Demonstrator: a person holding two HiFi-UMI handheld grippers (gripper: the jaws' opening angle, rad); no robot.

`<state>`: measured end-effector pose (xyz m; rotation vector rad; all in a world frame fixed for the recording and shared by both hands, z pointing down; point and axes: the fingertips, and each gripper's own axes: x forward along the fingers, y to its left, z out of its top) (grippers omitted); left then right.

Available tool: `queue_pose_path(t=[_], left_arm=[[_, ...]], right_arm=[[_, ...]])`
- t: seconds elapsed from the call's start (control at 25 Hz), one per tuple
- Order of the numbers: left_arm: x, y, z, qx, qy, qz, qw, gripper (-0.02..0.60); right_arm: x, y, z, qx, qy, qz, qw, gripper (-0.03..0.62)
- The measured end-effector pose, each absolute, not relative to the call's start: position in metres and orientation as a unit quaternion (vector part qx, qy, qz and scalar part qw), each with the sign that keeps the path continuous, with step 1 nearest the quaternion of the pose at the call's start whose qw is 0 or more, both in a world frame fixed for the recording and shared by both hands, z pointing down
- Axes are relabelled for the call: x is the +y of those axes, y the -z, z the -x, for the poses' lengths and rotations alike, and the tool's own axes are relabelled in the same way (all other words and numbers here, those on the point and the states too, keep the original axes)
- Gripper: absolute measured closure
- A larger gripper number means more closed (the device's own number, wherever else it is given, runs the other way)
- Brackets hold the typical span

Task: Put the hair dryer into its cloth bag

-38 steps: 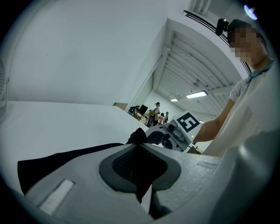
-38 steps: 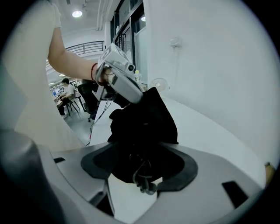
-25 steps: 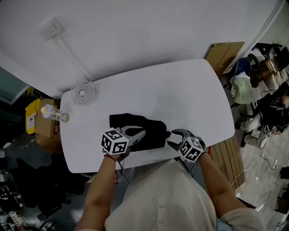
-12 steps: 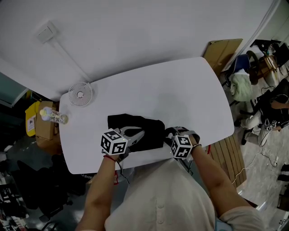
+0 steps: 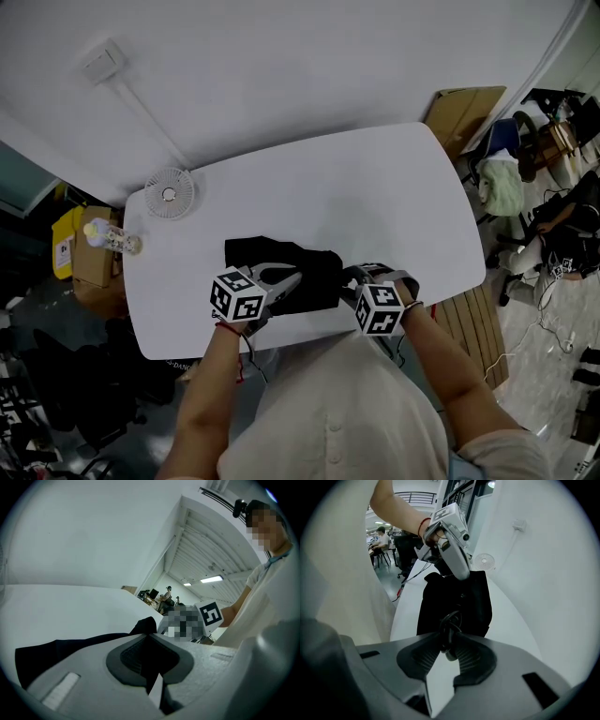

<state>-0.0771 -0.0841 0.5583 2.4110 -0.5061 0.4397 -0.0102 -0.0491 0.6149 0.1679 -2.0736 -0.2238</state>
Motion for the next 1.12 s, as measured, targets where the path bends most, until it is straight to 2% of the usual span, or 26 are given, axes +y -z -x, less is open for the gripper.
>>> queue_pose_path(t=[0.2, 0.88, 1.12], left_arm=[[-0.082, -0.558, 0.076, -0.186, -0.167, -0.916, 0.314, 0.561], [-0.083, -0.555, 0.084, -0.191, -0.162, -0.916, 0.313, 0.561], [-0.082, -0.554, 0.085, -0.197, -0.162, -0.915, 0.314, 0.561]], right_arm=[[-0.055, -0.625, 0.014, -0.862, 0.077, -0.075, 0.495, 0.491], [-0.080, -0.632, 0.089, -0.881, 0.084, -0.076, 0.459, 0.490], [-0.079, -0.640, 0.088, -0.877, 0.086, -0.093, 0.464, 0.488]])
